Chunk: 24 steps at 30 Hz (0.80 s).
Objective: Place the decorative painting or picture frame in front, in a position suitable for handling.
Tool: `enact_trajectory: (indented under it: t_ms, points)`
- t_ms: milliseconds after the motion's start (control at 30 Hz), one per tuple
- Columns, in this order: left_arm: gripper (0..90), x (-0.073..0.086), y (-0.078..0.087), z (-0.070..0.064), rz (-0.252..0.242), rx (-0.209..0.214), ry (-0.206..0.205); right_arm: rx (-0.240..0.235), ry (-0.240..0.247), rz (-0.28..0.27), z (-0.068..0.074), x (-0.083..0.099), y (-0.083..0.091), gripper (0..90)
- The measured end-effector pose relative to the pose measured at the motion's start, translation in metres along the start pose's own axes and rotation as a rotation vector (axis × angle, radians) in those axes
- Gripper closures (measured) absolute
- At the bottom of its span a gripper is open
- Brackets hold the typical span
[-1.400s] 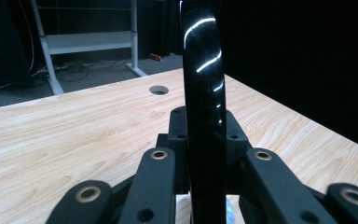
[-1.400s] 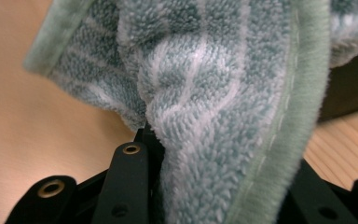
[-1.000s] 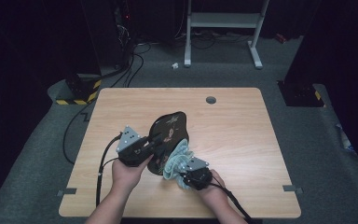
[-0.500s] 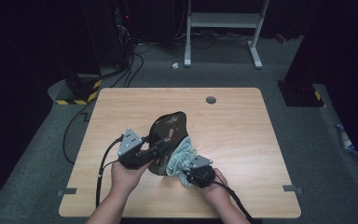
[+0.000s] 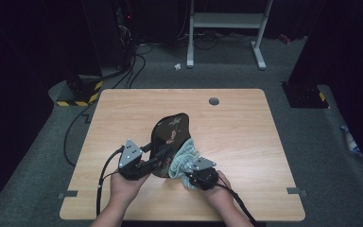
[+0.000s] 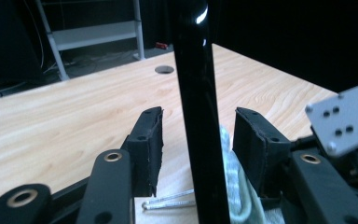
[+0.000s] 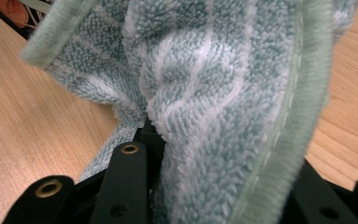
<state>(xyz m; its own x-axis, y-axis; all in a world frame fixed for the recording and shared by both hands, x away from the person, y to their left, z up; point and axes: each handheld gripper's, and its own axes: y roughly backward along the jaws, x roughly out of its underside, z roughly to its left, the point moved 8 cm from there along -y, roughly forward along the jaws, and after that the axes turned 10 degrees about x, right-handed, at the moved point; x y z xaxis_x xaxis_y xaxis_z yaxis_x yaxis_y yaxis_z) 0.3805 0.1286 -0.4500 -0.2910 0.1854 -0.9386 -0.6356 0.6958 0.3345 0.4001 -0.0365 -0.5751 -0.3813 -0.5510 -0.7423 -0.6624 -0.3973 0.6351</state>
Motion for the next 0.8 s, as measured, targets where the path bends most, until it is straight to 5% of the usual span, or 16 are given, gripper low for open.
enact_trajectory:
  t_ms: [800]
  points:
    - [55.8,0.051,0.001,-0.009,0.032,0.003,0.012,0.005,-0.005,-0.003,0.001,0.000,0.001,63.6]
